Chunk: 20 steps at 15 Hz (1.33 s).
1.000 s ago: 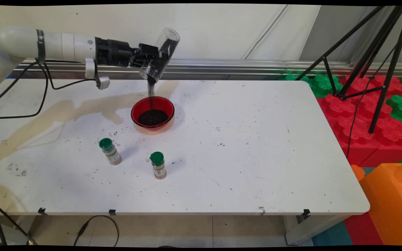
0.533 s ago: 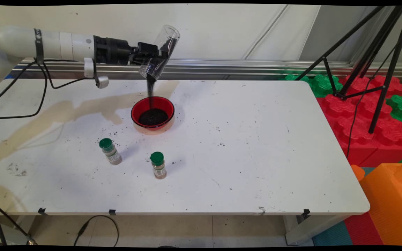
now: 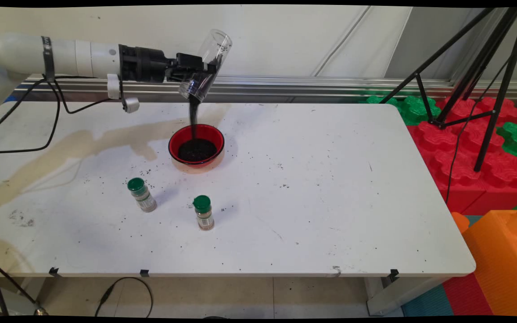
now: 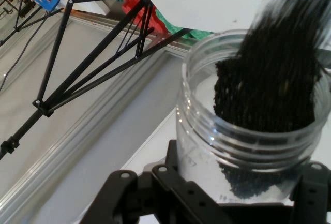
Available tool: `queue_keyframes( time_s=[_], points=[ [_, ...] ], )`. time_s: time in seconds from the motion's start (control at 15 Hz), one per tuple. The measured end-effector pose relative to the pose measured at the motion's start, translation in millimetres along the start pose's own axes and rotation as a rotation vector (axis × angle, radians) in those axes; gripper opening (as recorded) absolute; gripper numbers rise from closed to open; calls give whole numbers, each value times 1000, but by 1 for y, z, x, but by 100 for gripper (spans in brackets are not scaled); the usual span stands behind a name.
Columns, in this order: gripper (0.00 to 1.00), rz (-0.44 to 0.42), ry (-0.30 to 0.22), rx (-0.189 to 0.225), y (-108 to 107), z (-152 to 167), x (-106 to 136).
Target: Pour the black seasoning powder in the red bowl
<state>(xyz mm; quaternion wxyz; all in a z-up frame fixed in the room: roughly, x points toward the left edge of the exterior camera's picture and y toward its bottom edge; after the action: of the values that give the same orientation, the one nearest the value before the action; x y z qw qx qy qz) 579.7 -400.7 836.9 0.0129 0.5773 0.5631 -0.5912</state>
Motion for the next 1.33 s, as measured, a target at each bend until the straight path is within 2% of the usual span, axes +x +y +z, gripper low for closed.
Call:
queue_keyframes(
  time_s=[1.33],
  points=[
    [0,87,-27,27,-9,-6,-4]
  ],
)
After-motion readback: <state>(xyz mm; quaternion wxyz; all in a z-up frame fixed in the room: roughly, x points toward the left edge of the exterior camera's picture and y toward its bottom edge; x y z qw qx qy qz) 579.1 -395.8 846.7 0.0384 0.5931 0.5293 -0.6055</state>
